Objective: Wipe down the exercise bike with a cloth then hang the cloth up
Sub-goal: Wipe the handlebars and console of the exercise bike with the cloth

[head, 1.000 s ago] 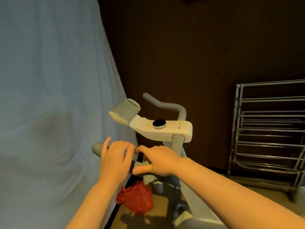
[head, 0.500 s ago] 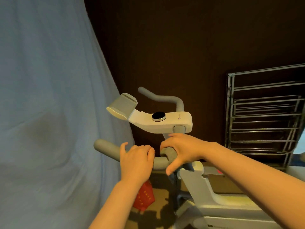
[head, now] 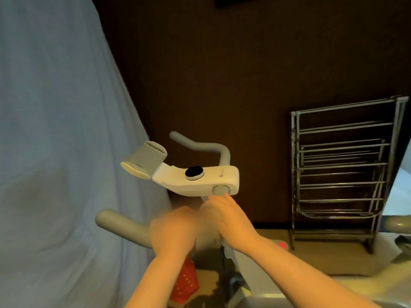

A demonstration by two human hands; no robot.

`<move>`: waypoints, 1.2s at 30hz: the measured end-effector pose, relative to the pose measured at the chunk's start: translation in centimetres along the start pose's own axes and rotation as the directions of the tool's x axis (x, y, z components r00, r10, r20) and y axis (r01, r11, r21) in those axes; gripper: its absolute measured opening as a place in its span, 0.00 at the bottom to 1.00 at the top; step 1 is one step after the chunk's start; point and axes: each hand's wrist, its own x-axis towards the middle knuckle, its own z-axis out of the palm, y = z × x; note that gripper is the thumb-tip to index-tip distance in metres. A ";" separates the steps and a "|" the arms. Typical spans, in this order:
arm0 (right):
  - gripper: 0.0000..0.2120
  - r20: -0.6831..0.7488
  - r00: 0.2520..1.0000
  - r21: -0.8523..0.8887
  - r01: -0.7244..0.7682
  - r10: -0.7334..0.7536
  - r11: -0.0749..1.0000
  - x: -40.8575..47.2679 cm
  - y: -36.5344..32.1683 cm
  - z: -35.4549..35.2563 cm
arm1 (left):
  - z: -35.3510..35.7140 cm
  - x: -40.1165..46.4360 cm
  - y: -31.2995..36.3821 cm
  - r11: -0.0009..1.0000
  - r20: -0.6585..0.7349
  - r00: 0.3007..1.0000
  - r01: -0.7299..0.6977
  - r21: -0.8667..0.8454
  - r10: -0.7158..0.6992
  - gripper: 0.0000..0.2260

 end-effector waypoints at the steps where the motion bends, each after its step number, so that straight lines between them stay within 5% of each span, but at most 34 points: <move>1: 0.10 -0.092 0.993 0.064 -0.070 0.076 0.995 0.3 -0.2 0.9 | -0.1 0.4 0.3 0.999 0.032 0.999 0.036 -0.038 -0.035 0.15; 4: 0.12 -0.328 0.862 0.363 -0.263 0.387 0.894 1.3 -0.4 2.1 | -0.2 1.1 1.2 0.987 0.119 0.989 0.099 -0.126 -0.084 0.14; 6: 0.16 -0.421 0.813 0.417 -0.221 0.403 0.882 0.8 -1.0 2.6 | -0.1 0.9 1.6 0.994 0.103 0.990 0.100 -0.054 -0.094 0.14; 12: 0.21 -0.361 0.885 0.403 -0.135 0.293 0.905 -2.9 -2.8 5.1 | 0.2 0.2 1.7 0.998 0.018 0.998 0.064 0.005 -0.064 0.15; 18: 0.18 -0.414 0.767 0.518 -0.244 0.490 0.820 -0.1 -1.3 4.2 | 0.4 0.1 1.4 0.999 0.058 0.998 -0.013 0.035 0.011 0.15; 21: 0.23 -0.421 0.798 0.525 -0.173 0.431 0.833 -1.8 -3.0 5.1 | 0.3 0.1 1.4 0.995 0.081 0.993 -0.086 0.057 0.082 0.16; 26: 0.10 -0.341 0.720 0.542 -0.375 0.604 0.752 2.3 -0.2 1.9 | 0.4 0.3 1.1 0.980 0.134 0.975 -0.188 0.067 0.178 0.16; 30: 0.19 -0.452 0.709 0.469 -0.326 0.540 0.821 0.0 -2.3 4.5 | 0.6 0.1 0.8 0.960 0.105 0.960 -0.268 0.078 0.260 0.16; 36: 0.15 -0.382 0.697 0.496 -0.399 0.606 0.771 1.1 -1.6 2.9 | 0.9 0.7 0.9 0.940 0.134 0.937 -0.334 0.064 0.324 0.14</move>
